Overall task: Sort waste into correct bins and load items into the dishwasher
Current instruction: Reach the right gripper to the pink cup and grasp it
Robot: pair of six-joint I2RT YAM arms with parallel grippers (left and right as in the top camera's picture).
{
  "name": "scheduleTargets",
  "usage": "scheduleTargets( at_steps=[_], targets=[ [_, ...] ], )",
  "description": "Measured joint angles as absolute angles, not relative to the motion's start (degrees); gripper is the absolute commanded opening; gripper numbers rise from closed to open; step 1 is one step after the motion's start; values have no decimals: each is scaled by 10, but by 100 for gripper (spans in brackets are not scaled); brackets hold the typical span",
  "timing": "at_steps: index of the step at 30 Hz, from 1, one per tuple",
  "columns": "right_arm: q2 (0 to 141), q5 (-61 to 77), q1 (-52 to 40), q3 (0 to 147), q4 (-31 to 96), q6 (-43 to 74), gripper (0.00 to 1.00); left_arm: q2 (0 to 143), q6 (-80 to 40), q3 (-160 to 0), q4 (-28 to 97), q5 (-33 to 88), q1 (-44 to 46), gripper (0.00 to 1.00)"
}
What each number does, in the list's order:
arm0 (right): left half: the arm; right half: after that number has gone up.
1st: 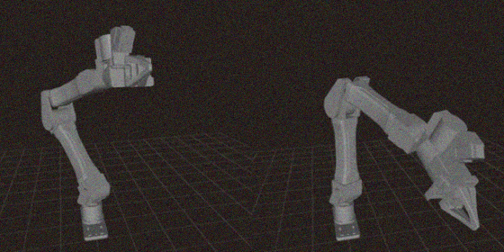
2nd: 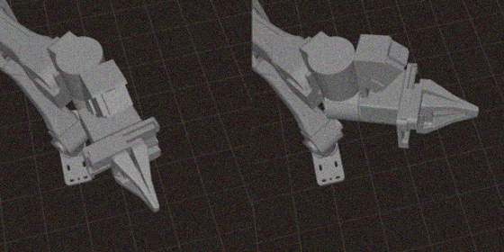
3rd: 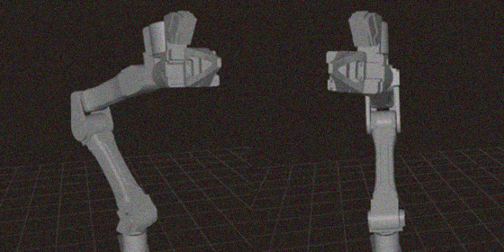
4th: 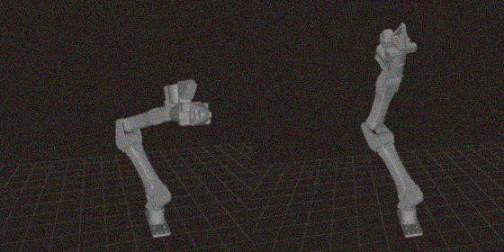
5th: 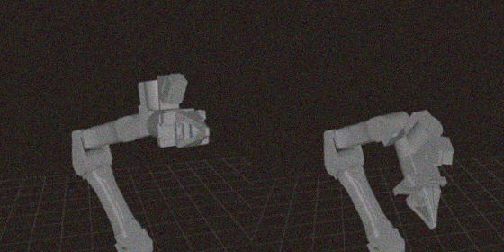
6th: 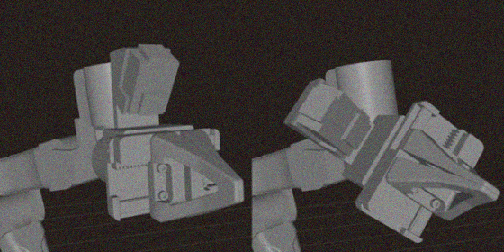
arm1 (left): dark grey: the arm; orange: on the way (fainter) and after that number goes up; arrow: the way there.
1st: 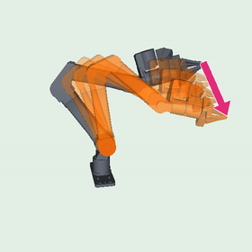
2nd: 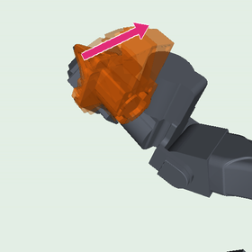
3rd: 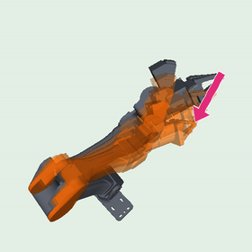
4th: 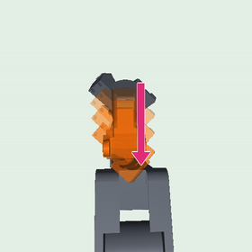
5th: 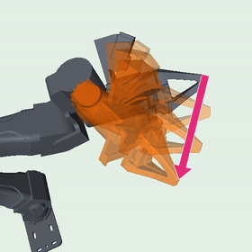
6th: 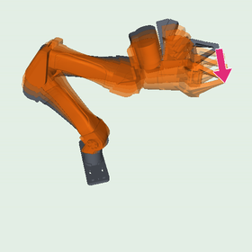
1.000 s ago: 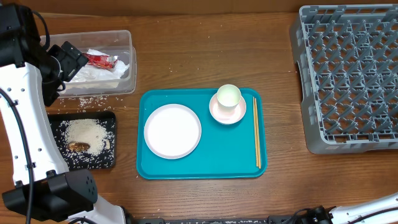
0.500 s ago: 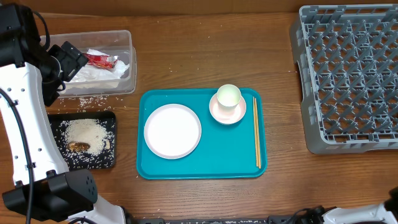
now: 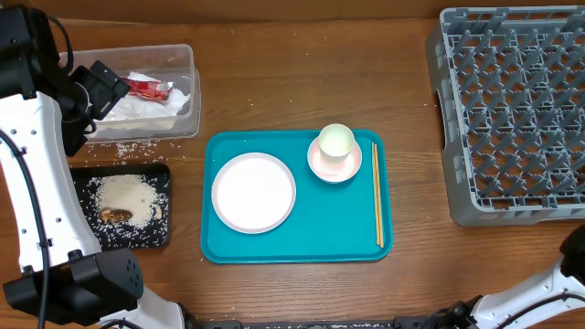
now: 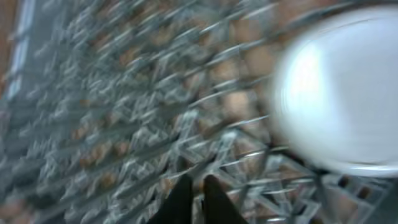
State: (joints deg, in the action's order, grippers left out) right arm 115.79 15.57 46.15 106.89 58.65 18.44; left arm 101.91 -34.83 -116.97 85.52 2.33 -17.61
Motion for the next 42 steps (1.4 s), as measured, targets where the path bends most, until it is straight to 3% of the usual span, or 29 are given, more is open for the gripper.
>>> scheduleTargets(
  at_steps=[4, 8, 9, 11, 19, 26, 30, 35, 42],
  targets=[
    [1142, 278, 429, 1069, 603, 110, 26, 1019, -348, -1170, 855, 23, -176, 100],
    [1096, 356, 357, 1069, 670, 54, 47, 1019, -348, -1170, 855, 23, -176, 100],
    [1081, 368, 331, 1069, 692, 41, 56, 1019, -348, -1170, 855, 23, -176, 100],
    [1050, 389, 263, 1070, 735, 10, 100, 1019, -348, -1170, 855, 23, -176, 100],
    [1033, 401, 4, 1061, 775, -57, 100, 1019, -348, -1170, 855, 23, -176, 100],
    [1033, 163, -209, 1032, 665, 95, 59, 1019, -348, -1170, 855, 23, -176, 100],
    [1034, 7, -301, 985, 612, 193, 50, 1019, -348, -1170, 856, 23, -176, 100],
    [1037, -109, -349, 930, 561, 275, 46, 1019, -348, -1170, 855, 23, -176, 100],
    [1081, -109, -349, 903, 512, 319, 42, 1019, -348, -1170, 855, 23, -176, 100]
  ],
)
